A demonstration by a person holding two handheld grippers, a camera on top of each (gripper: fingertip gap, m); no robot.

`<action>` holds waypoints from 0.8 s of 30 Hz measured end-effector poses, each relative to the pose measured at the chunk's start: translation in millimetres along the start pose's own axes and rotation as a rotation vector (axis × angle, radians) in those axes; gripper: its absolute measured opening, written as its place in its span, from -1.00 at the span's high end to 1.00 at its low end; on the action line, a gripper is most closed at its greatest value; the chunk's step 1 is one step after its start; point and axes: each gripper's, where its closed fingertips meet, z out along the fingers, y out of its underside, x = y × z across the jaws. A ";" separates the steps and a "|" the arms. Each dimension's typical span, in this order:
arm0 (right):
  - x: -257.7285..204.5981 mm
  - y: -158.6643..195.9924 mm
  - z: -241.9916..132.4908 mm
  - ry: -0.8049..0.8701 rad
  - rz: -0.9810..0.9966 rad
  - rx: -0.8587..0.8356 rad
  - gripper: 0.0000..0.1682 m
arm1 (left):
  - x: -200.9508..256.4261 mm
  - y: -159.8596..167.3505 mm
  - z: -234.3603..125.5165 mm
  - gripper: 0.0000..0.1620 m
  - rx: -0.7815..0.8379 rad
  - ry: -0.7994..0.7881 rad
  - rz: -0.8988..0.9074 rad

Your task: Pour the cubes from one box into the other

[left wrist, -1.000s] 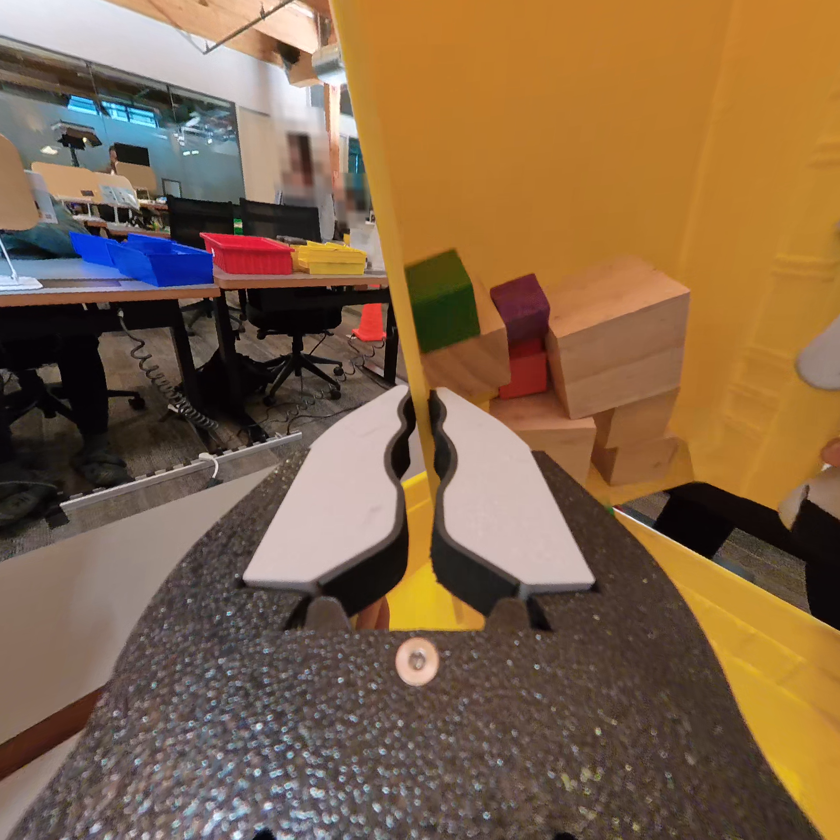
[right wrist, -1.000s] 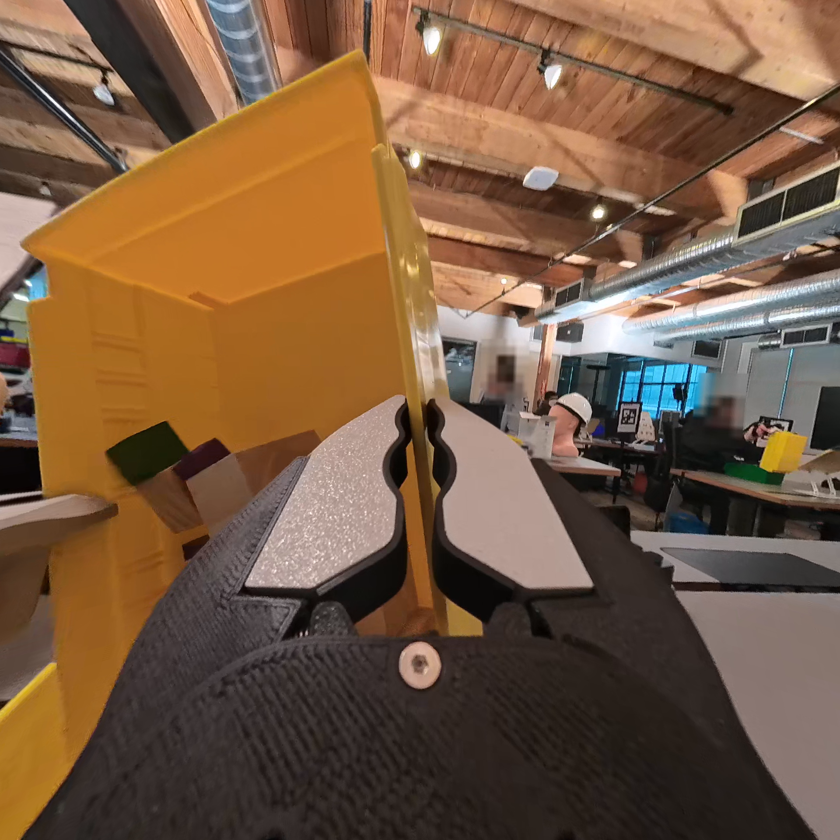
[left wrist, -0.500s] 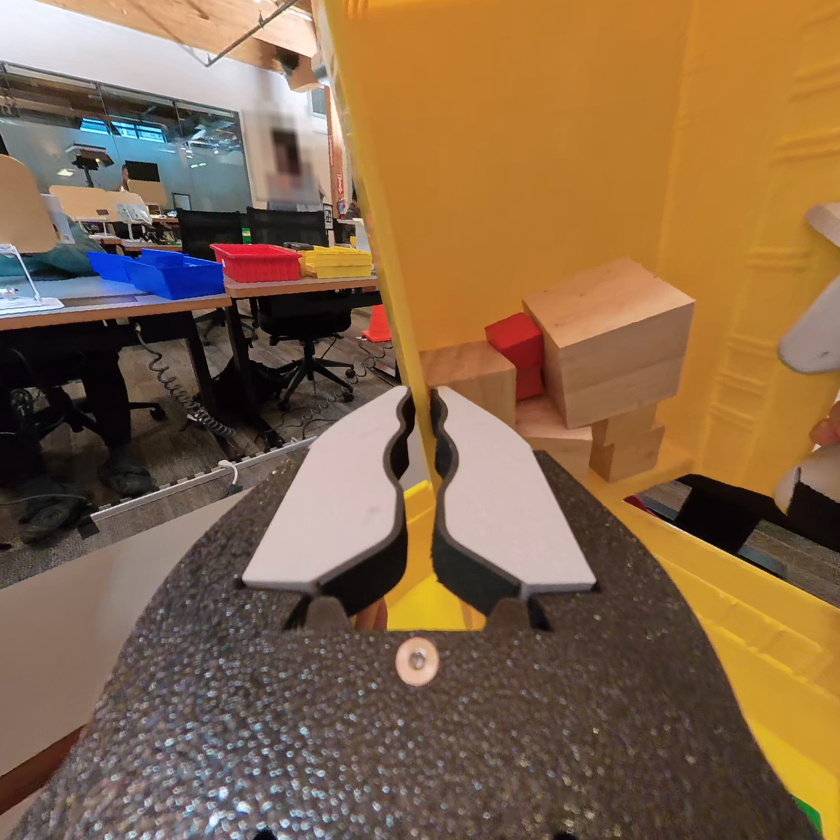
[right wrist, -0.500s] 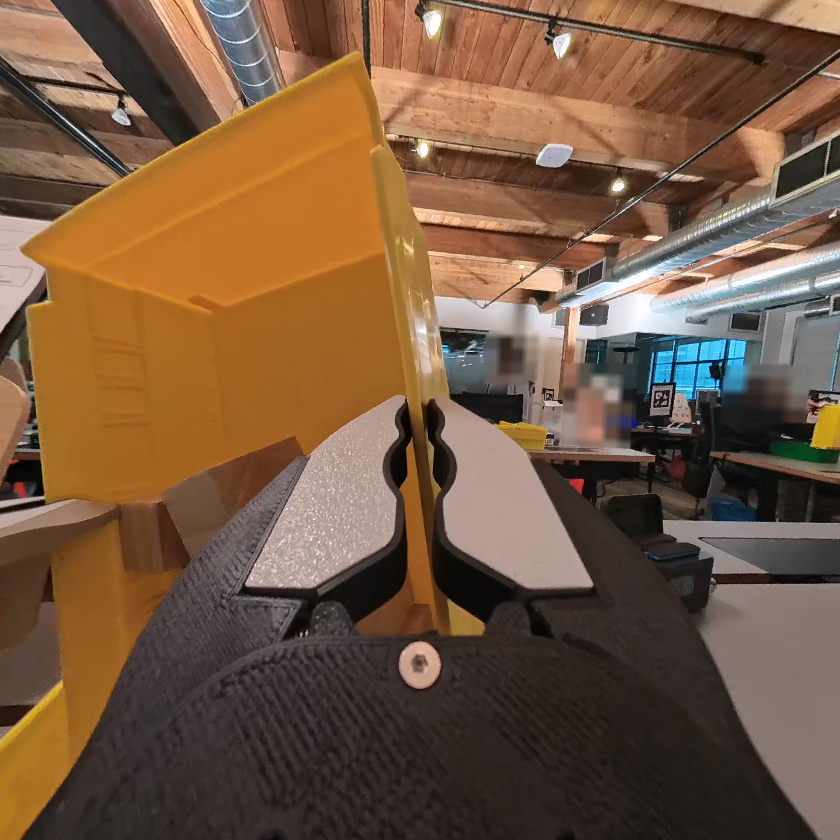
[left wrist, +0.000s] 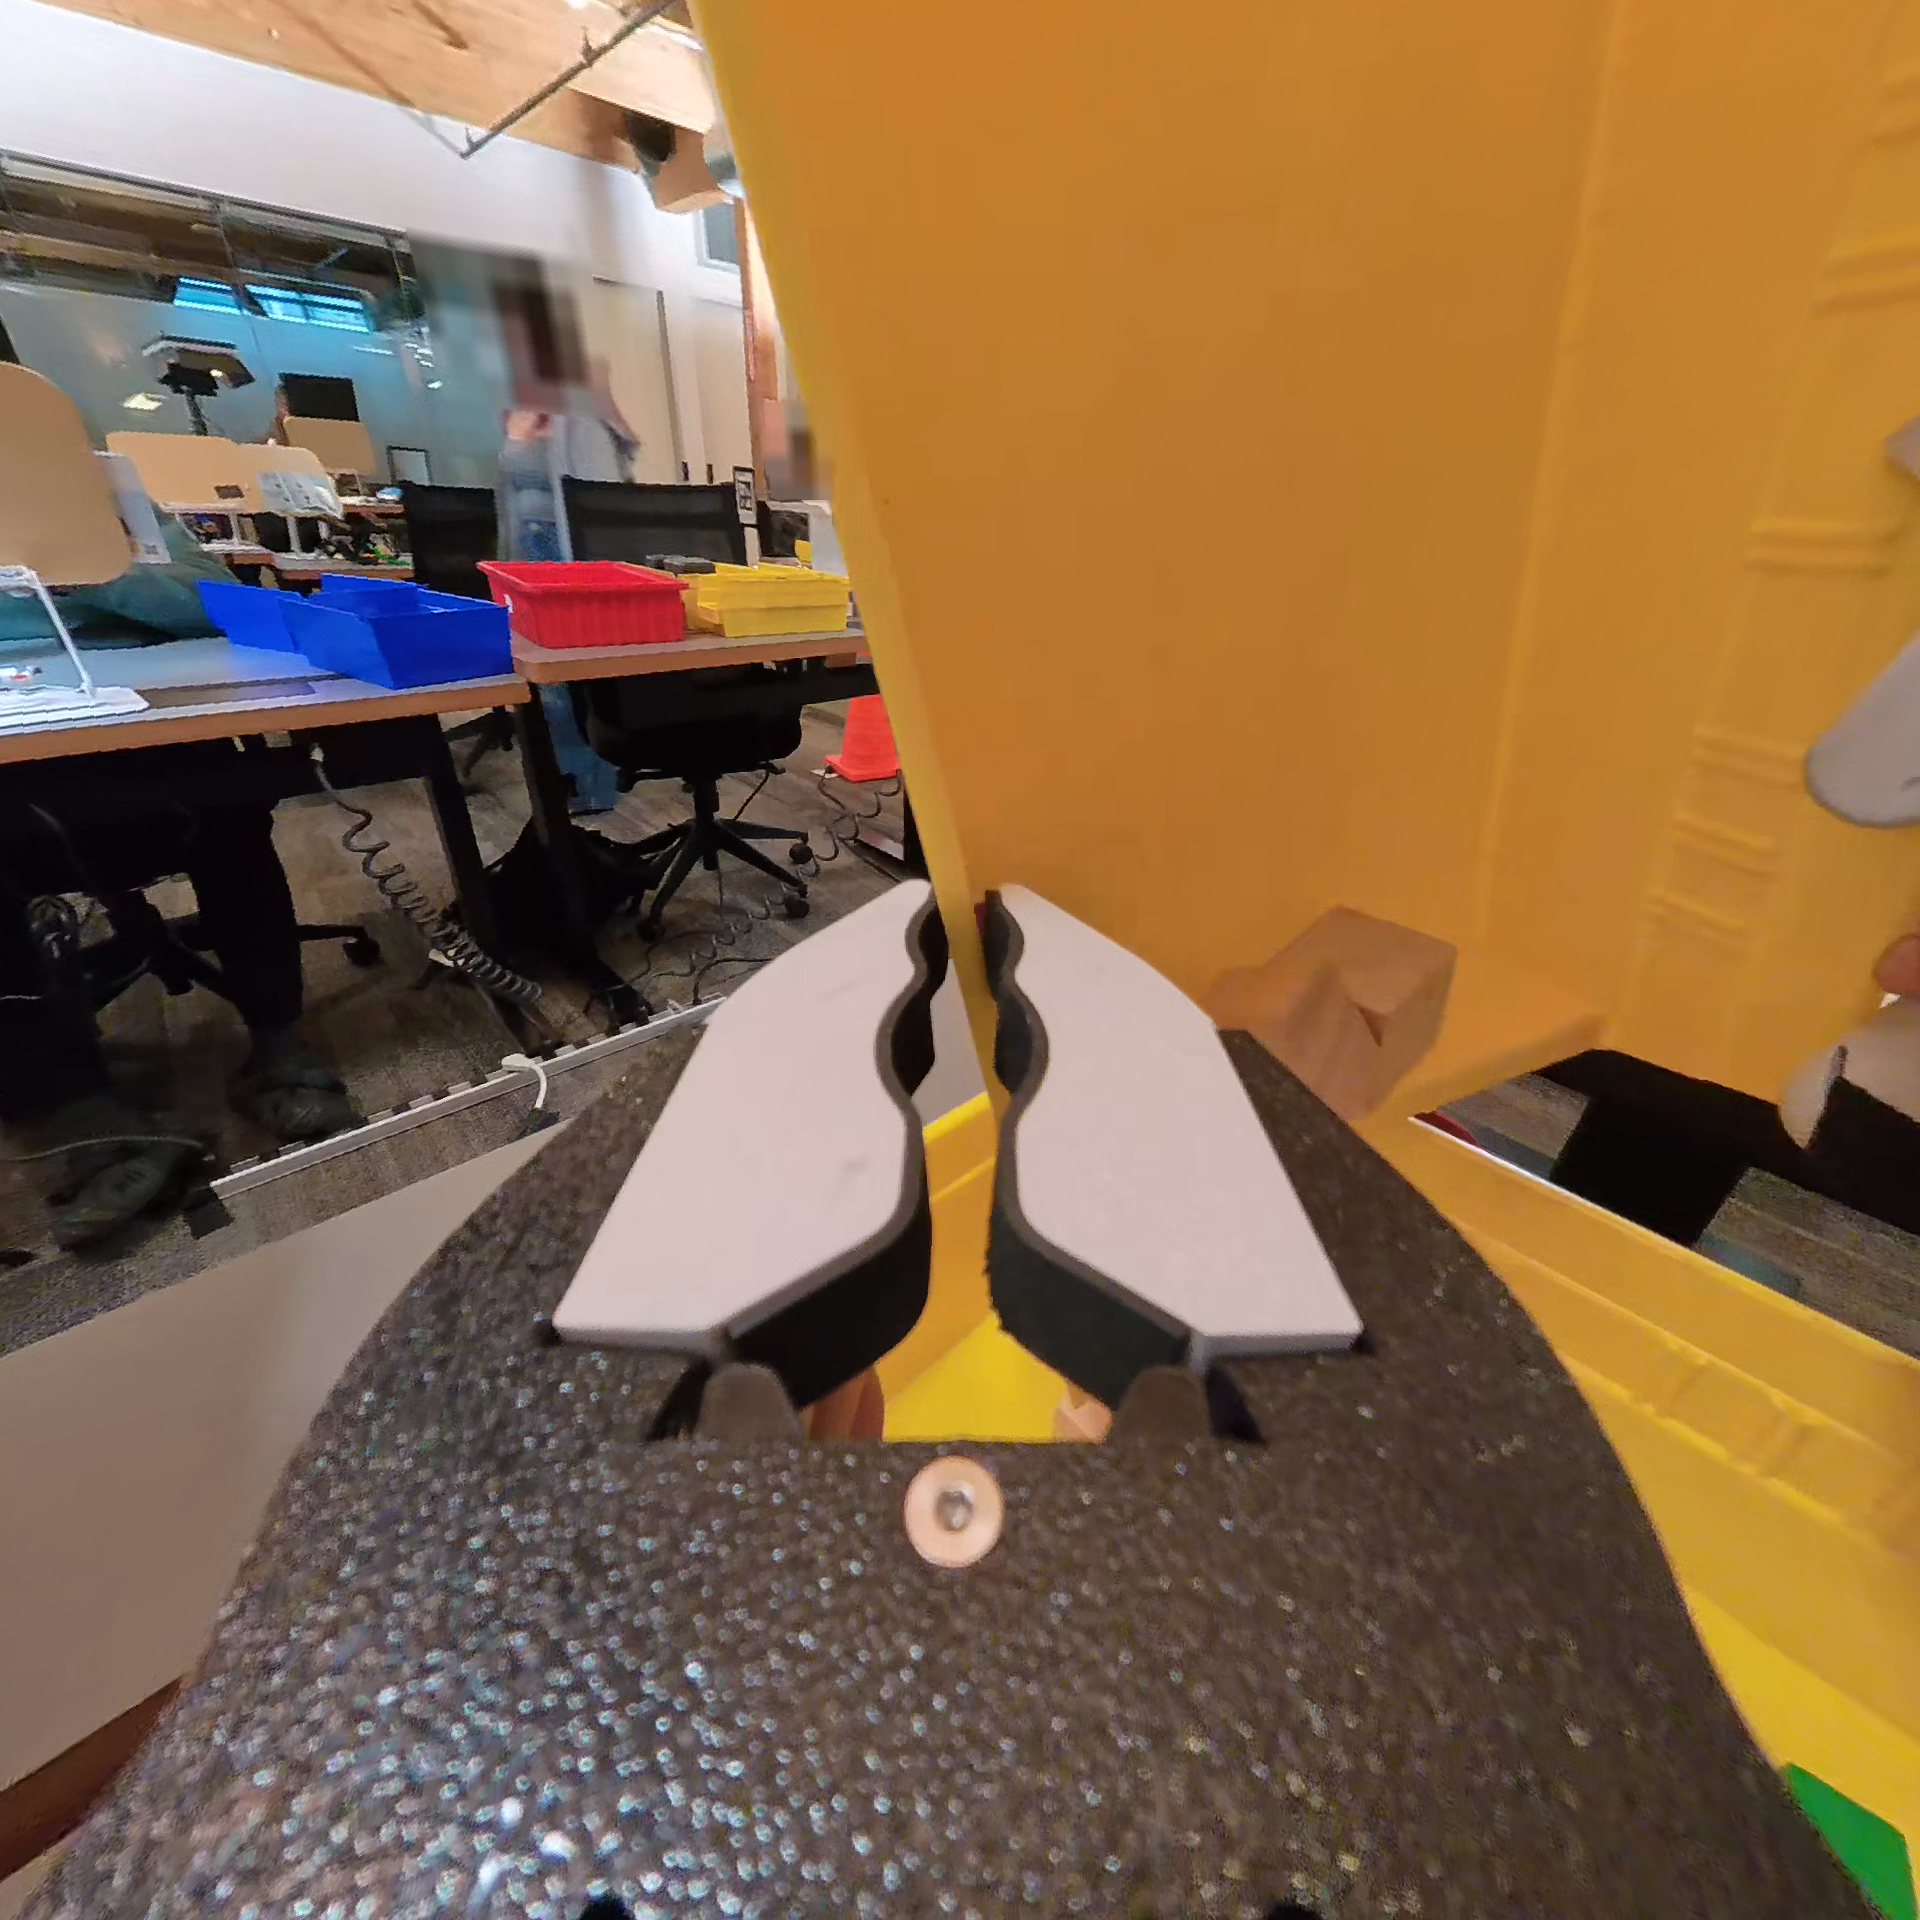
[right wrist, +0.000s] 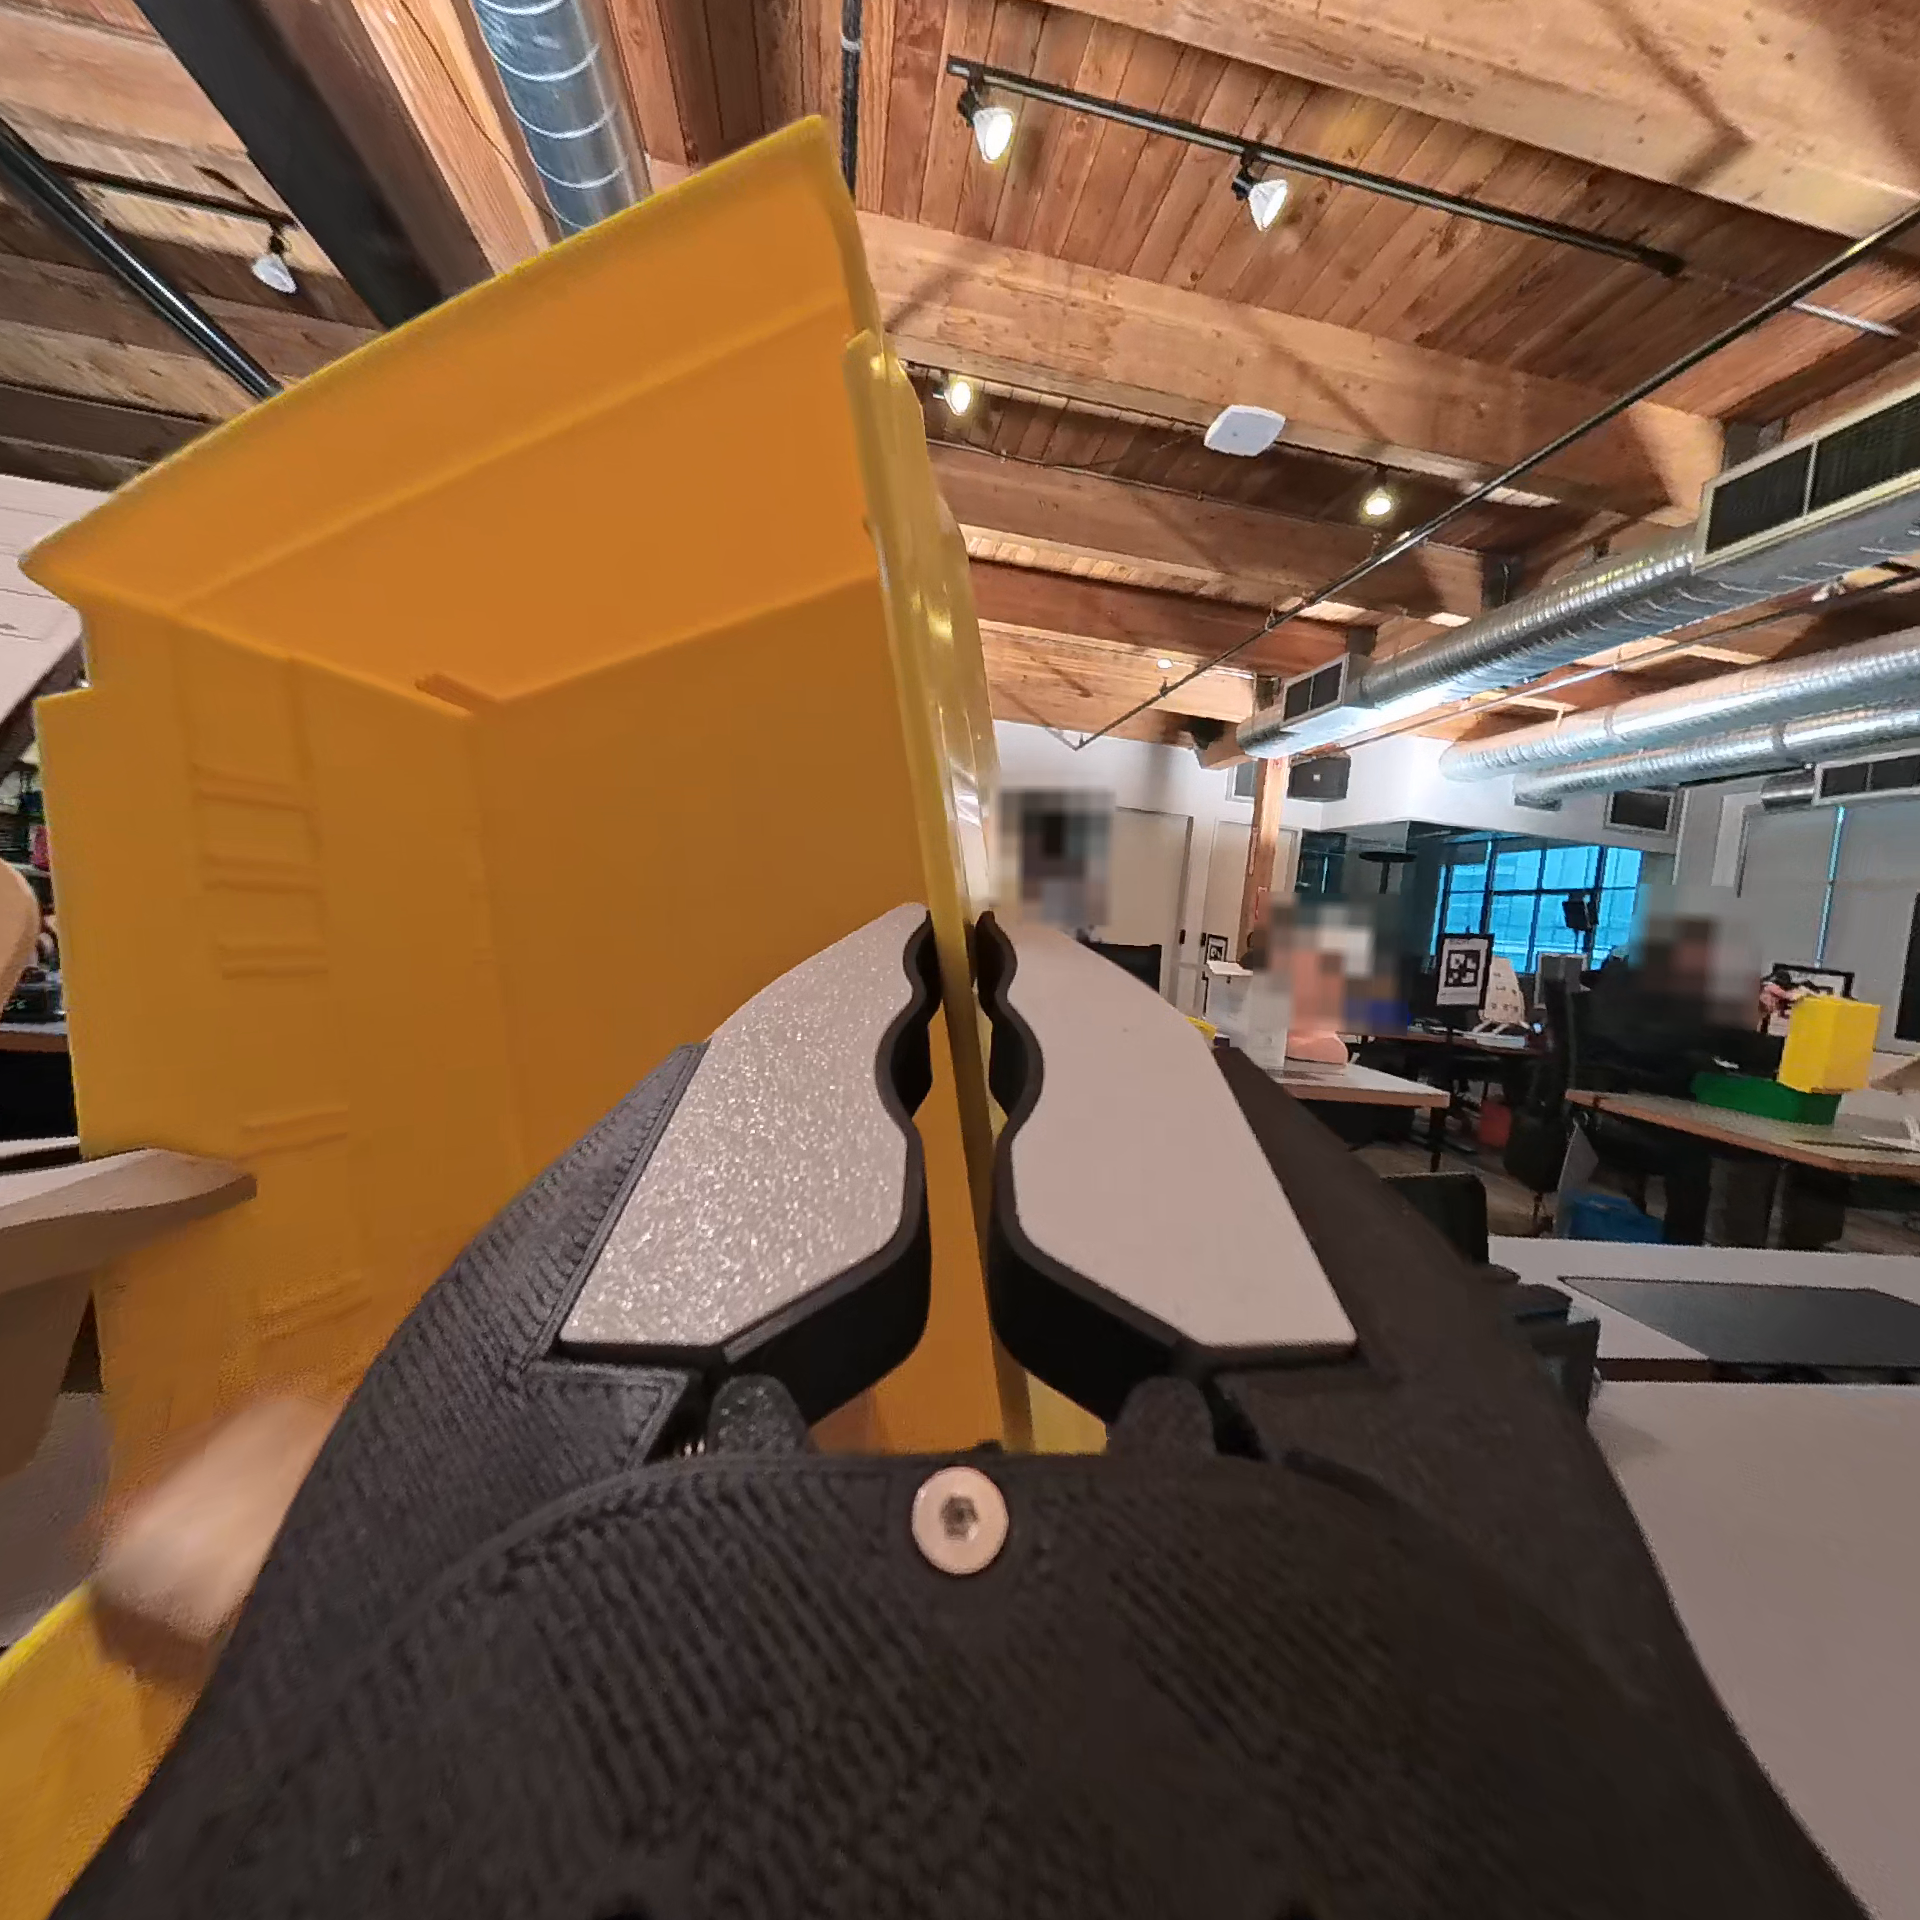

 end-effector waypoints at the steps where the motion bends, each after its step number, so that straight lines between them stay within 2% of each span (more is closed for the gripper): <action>1: 1.8 2.1 -0.4 0.005 0.007 -0.014 0.93 | 1.4 1.3 0.6 0.93 -0.008 0.011 -0.002; 11: 1.6 -13.7 -16.7 0.035 -0.013 0.050 0.93 | 9.1 -7.4 -6.6 0.93 0.046 0.030 0.032; 20: -16.9 -38.6 -25.5 0.019 -0.152 0.146 0.93 | 5.2 -7.4 -15.3 0.94 0.084 0.022 0.044; 24: -18.2 -44.7 -25.6 0.017 -0.145 0.167 0.93 | 3.8 -13.4 -15.6 0.94 0.089 0.016 0.045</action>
